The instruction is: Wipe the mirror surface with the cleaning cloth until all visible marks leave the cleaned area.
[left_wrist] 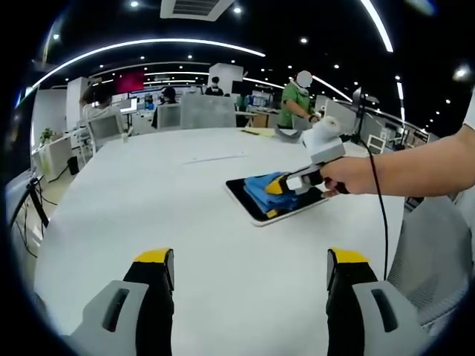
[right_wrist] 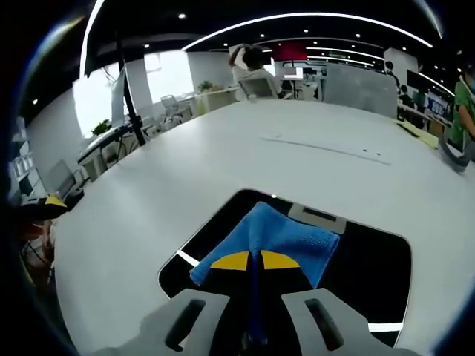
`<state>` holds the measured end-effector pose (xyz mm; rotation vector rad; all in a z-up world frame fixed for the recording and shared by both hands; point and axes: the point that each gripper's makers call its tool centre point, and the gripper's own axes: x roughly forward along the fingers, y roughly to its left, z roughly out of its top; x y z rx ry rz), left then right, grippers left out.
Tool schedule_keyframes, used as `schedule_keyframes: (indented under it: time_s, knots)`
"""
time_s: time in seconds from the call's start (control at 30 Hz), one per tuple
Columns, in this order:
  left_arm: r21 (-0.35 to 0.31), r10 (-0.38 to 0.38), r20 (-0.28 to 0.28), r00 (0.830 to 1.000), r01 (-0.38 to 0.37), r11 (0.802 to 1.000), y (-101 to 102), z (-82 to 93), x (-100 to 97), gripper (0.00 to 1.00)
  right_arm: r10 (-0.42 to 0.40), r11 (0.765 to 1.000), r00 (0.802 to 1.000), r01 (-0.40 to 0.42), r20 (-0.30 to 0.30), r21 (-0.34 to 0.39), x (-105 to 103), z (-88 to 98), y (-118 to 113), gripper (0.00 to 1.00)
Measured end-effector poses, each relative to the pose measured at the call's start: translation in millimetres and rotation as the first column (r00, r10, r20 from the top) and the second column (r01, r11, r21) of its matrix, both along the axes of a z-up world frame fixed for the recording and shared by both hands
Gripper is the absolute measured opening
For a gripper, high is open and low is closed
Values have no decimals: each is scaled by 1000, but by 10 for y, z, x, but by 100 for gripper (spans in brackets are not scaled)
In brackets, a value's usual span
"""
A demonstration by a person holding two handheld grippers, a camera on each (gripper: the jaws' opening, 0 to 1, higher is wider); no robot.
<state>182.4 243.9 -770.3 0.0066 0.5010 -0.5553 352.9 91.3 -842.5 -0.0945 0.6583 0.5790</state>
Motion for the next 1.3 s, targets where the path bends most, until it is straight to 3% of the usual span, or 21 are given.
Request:
schedule_keyframes:
  time_s: [0.83, 1.07, 1.3]
  knots:
    - [-2, 2, -5, 1000, -2, 1000, 21, -8, -4, 85, 54, 998, 998, -54, -13, 14, -28, 4, 341, 0]
    - [-3, 10, -6, 1000, -10, 1000, 49, -14, -13, 85, 81, 996, 997, -81, 16, -41, -34, -4, 356, 0]
    - [-5, 4, -3, 1000, -4, 1000, 17, -7, -13, 85, 81, 996, 996, -80, 28, -35, -31, -7, 347, 0]
